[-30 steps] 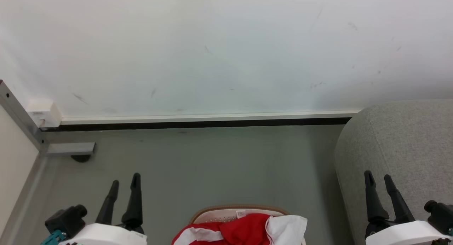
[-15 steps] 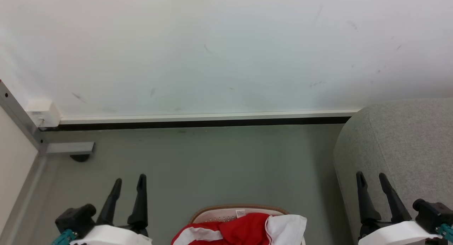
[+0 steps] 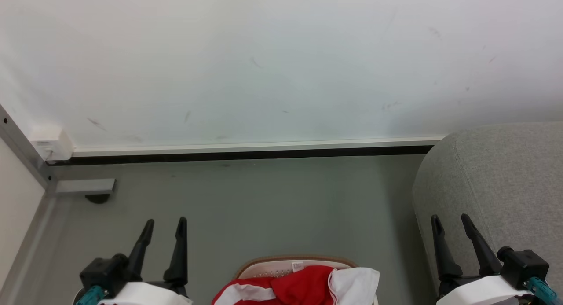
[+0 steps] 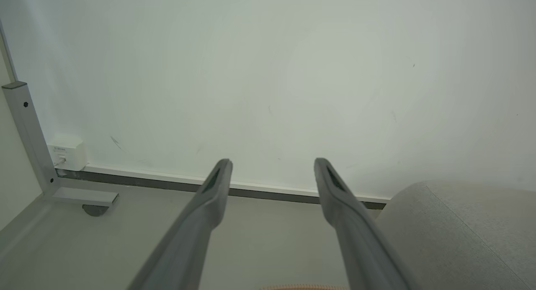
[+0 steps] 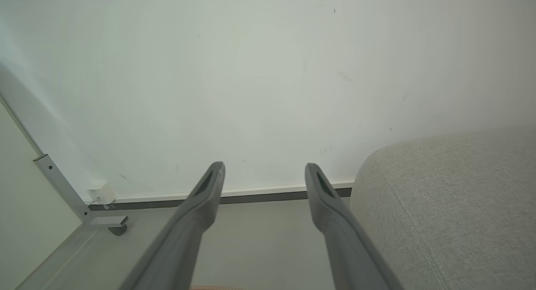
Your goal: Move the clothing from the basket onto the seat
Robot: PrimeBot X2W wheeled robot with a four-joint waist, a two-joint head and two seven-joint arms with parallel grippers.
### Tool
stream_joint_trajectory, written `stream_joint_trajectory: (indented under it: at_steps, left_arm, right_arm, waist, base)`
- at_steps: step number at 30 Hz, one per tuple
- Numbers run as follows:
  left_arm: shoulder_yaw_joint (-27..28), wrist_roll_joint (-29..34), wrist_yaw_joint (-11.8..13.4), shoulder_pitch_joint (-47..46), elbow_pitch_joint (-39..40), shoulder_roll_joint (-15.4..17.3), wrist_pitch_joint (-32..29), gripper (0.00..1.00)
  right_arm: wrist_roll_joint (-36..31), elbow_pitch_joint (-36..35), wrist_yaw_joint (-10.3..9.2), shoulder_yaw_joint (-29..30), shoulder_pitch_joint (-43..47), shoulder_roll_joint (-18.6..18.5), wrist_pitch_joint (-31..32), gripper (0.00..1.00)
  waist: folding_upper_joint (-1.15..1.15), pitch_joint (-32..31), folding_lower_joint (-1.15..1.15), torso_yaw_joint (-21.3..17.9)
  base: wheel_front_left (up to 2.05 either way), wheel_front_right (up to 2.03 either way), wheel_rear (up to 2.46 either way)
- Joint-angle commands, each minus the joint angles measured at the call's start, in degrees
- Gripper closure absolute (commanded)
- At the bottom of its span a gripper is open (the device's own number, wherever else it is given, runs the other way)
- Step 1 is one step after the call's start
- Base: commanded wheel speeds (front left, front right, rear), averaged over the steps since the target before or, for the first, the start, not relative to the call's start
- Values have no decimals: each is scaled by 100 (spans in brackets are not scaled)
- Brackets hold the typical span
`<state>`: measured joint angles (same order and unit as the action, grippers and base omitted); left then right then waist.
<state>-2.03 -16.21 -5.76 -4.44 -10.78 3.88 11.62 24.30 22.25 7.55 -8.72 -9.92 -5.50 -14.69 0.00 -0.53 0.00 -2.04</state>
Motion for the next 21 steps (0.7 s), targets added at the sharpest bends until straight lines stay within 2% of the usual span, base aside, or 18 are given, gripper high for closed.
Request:
stream_joint_trajectory:
  at_steps: [1,21]
  left_arm:
    - [10,190,-16,-83,2,28,55,0]
    - [-13,1027,-82,-90,-107,-24,276,0]
  right_arm:
    - [-192,20,-9,46,-87,10,-19,0]
    - [-1118,126,-11,109,-126,188,-41,0]
  waist:
    - [0,3,0,-3]
    - [0,-20,0,-48]
  base:
    - [0,0,0]
    - [0,0,0]
